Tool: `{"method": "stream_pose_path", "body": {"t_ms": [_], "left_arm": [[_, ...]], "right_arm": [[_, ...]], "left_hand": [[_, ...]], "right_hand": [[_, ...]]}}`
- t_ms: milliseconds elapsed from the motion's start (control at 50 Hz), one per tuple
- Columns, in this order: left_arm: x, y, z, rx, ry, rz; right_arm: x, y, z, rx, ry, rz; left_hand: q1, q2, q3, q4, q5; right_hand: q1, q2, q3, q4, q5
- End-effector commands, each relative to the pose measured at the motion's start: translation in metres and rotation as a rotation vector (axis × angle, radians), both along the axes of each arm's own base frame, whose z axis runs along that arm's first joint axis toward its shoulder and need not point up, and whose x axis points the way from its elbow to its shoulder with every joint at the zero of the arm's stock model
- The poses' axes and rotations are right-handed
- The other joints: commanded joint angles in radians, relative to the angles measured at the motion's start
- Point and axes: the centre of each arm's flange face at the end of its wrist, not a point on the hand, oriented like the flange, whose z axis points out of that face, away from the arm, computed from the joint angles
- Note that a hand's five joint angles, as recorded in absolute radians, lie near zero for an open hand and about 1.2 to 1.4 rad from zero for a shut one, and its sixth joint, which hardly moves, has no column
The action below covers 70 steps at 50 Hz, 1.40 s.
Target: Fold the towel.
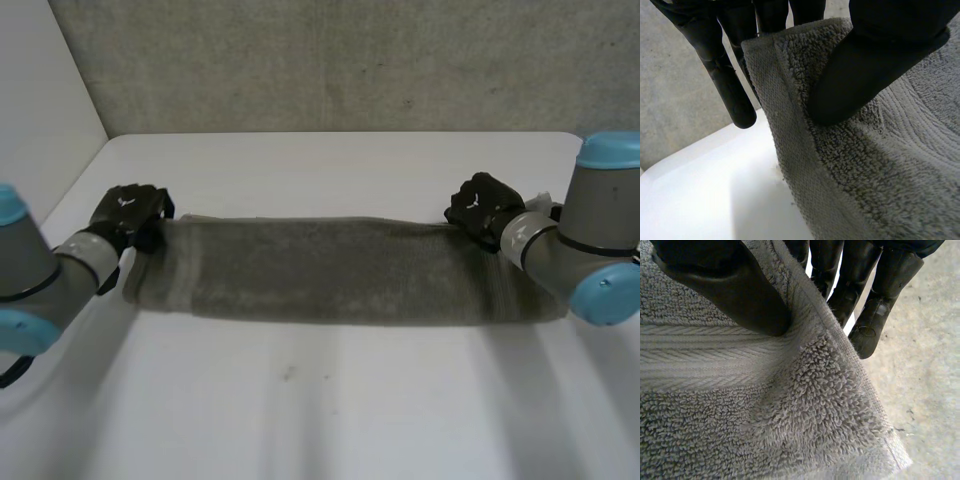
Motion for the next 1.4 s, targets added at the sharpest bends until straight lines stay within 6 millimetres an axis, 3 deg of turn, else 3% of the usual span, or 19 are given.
{"method": "stream_pose_path", "body": {"t_ms": [20,200,220,240,260,280,300,440,520,560,640,700,800,900,1040,1180,1280,1360,1400], "left_arm": [[-0.018,-0.030,-0.009,-0.050,0.007,0.022],[-0.032,-0.050,-0.024,-0.081,0.009,0.022],[-0.032,-0.050,-0.024,-0.081,0.009,0.022],[-0.035,-0.050,-0.027,-0.079,0.009,0.017],[-0.036,-0.050,-0.029,-0.075,0.008,0.012],[-0.036,-0.050,-0.029,-0.075,0.008,0.012],[-0.037,-0.049,-0.029,-0.069,0.007,0.012],[-0.039,-0.040,-0.023,-0.055,0.009,0.008],[-0.036,-0.028,0.007,-0.078,0.025,0.013],[-0.034,-0.020,0.015,-0.075,0.033,0.012],[-0.028,0.010,0.048,-0.084,0.066,0.017],[-0.026,0.021,0.057,-0.084,0.080,0.020],[-0.018,0.061,0.074,-0.076,0.122,0.027],[-0.016,0.080,0.070,-0.054,0.152,0.028],[-0.015,0.090,0.059,-0.016,0.201,0.048],[-0.011,0.091,0.056,-0.026,0.206,0.082],[-0.011,0.093,0.052,-0.020,0.205,0.081],[-0.011,0.095,0.050,-0.026,0.206,0.079],[-0.011,0.096,0.050,-0.038,0.209,0.078]], "right_arm": [[0.001,-0.025,-0.017,-0.023,0.003,-0.047],[0.004,-0.040,-0.028,-0.042,0.000,-0.064],[0.004,-0.042,-0.029,-0.044,-0.004,-0.063],[0.004,-0.043,-0.030,-0.046,-0.012,-0.066],[0.004,-0.043,-0.030,-0.046,-0.012,-0.066],[0.005,-0.045,-0.030,-0.055,-0.024,-0.067],[0.005,-0.045,-0.030,-0.055,-0.025,-0.067],[0.006,-0.058,-0.006,-0.108,-0.214,-0.121],[-0.001,-0.057,0.024,-0.091,-0.359,-0.179],[-0.008,-0.048,0.052,-0.057,-0.495,-0.230],[-0.014,-0.025,0.069,0.014,-0.582,-0.259],[-0.023,-0.003,0.077,0.083,-0.609,-0.293],[-0.056,0.018,0.067,0.203,-0.564,-0.407],[-0.079,0.037,0.043,0.348,-0.522,-0.505],[-0.100,0.044,0.003,0.406,-0.529,-0.536],[-0.099,0.043,-0.023,0.434,-0.535,-0.510],[-0.100,0.038,-0.038,0.451,-0.516,-0.519],[-0.106,0.029,-0.044,0.431,-0.464,-0.532],[-0.115,0.024,-0.040,0.398,-0.451,-0.561]], "left_hand": [[0.200,0.178,0.180,0.179,0.193],[0.200,0.178,0.180,0.179,0.193],[0.200,0.178,0.180,0.179,0.193],[0.200,0.178,0.180,0.179,0.193],[-0.075,-0.097,-0.096,-0.097,-0.083],[-0.078,-0.100,-0.098,-0.099,-0.086],[-0.959,-0.981,-0.979,-0.980,-0.966],[-1.021,-1.043,-1.042,-1.043,-1.029],[-1.021,-1.043,-1.042,-1.043,-1.029],[-1.021,-1.043,-1.042,-1.043,-1.029],[-1.021,-1.043,-1.042,-1.043,-1.029],[-1.021,-1.043,-1.042,-1.043,-1.029],[-1.021,-1.043,-1.042,-1.043,-1.029],[-1.021,-1.043,-1.042,-1.043,-1.029],[-1.021,-1.043,-1.042,-1.043,-1.029],[-1.021,-1.043,-1.042,-1.043,-1.029],[-1.021,-1.043,-1.042,-1.043,-1.029],[-1.021,-1.043,-1.042,-1.043,-1.029],[-1.021,-1.043,-1.042,-1.043,-1.029]], "right_hand": [[0.059,0.072,0.051,0.054,0.027],[0.059,0.072,0.051,0.054,0.027],[-0.039,-0.026,-0.046,-0.043,-0.071],[-0.833,-0.820,-0.841,-0.838,-0.865],[-0.841,-0.828,-0.849,-0.846,-0.873],[-1.163,-1.150,-1.170,-1.167,-1.195],[-1.163,-1.150,-1.170,-1.167,-1.195],[-1.163,-1.150,-1.170,-1.167,-1.195],[-1.163,-1.150,-1.170,-1.167,-1.195],[-1.163,-1.150,-1.170,-1.167,-1.195],[-1.163,-1.150,-1.170,-1.167,-1.195],[-1.163,-1.150,-1.170,-1.167,-1.195],[-1.163,-1.150,-1.170,-1.167,-1.195],[-1.163,-1.150,-1.170,-1.167,-1.195],[-1.094,-1.081,-1.102,-1.099,-1.126],[-0.944,-0.931,-0.952,-0.949,-0.976],[-0.527,-0.514,-0.535,-0.532,-0.559],[0.057,0.070,0.049,0.052,0.025],[0.059,0.072,0.051,0.054,0.027]]}}
